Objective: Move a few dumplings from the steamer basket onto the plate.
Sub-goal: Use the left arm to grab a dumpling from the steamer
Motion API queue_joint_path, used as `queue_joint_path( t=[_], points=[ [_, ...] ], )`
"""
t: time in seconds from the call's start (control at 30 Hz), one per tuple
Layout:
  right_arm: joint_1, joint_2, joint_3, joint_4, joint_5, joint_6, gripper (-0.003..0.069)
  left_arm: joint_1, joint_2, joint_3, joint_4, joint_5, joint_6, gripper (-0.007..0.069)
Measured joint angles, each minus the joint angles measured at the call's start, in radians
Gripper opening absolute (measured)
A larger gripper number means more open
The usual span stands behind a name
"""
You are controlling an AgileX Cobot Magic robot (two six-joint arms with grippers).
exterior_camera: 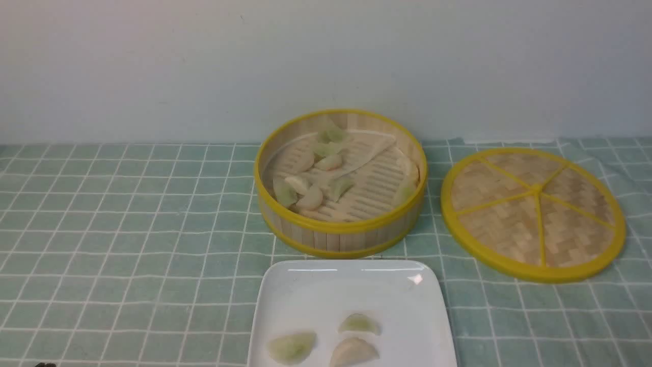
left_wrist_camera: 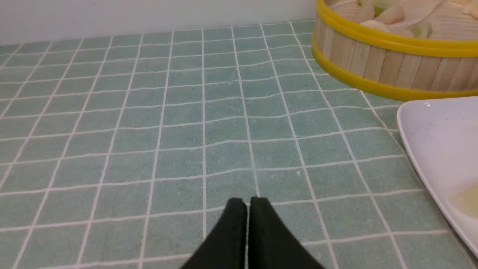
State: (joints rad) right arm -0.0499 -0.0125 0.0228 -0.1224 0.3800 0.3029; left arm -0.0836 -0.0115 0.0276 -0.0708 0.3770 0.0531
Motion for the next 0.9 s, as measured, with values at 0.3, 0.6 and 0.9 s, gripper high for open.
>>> queue_joint_path(
  t=[0.3, 0.6, 0.9],
  points=[
    [0.0, 0.0, 0.0, 0.0, 0.0, 0.0, -0.0014, 0.0, 0.0, 0.0, 0.0, 0.0, 0.0, -0.0006],
    [0.0, 0.0, 0.0, -0.003, 0.0, 0.0, -0.0014, 0.0, 0.0, 0.0, 0.0, 0.0, 0.0, -0.0006],
    [0.004, 0.0, 0.004, 0.068, -0.053, 0.056, -0.0014, 0.0, 0.0, 0.002, -0.074, -0.084, -0.045, -0.0006]
  ],
)
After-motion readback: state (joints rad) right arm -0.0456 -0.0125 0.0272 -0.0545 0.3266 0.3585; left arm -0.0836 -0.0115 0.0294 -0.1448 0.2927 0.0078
